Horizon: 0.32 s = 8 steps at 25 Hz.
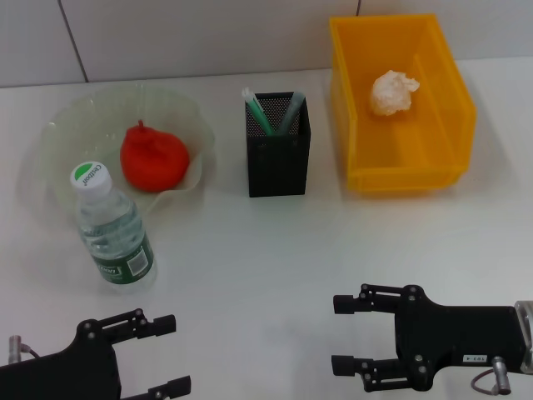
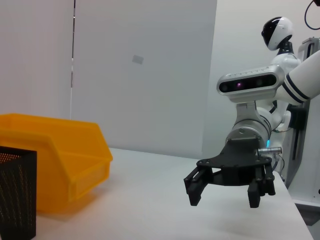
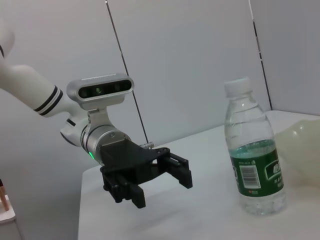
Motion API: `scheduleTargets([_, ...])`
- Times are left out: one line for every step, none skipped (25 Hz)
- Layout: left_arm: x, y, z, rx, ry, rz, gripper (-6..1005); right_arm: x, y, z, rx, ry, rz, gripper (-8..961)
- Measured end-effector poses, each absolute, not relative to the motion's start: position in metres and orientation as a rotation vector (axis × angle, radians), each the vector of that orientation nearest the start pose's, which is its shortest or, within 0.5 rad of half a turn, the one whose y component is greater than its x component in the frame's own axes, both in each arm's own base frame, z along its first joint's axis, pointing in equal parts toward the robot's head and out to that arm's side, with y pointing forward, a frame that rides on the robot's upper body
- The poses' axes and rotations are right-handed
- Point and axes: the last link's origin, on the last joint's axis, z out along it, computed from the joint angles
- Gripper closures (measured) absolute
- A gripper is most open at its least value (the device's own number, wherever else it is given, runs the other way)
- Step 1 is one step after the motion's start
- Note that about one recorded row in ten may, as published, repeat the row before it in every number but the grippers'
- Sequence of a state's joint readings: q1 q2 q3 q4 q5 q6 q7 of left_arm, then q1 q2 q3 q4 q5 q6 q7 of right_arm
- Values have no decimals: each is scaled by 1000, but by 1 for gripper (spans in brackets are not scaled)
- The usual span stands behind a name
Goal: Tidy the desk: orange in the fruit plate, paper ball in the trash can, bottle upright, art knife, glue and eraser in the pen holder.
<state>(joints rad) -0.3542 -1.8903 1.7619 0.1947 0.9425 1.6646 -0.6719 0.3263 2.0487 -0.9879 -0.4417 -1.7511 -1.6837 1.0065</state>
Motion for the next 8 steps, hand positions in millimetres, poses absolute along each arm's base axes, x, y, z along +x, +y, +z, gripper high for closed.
scheduleTargets([-311,218,-25,-2817,-256,-947,308,295,233,-39,-2856,480,902,183])
scheduleTargets([-311,218,-25,-2817,-256,-947,308,295,233,-39,-2856,480,902,183])
scheduleTargets([-312,218,-25,-2816,-257,-947,308,295,233,-39,-2858,480,900,183])
scheduleTargets([-312,218,-25,-2816,-257,-947,308,294,233,-39,-2859,480,900,183])
scheduleTargets([-312,218,-25,-2815,-257,-947,308,294,233,-39,-2859,480,900,183])
scheduleTargets([-312,218,-25,-2815,-258,-947,308,294,233,-39,-2859,481,901,183])
scheduleTargets([-312,218,-25,-2815,-258,-947,308,294,233,-39,-2859,481,901,183])
scheduleTargets([-312,218,-25,-2811,-260,-948,308,294,233,-40,-2859,482,901,183])
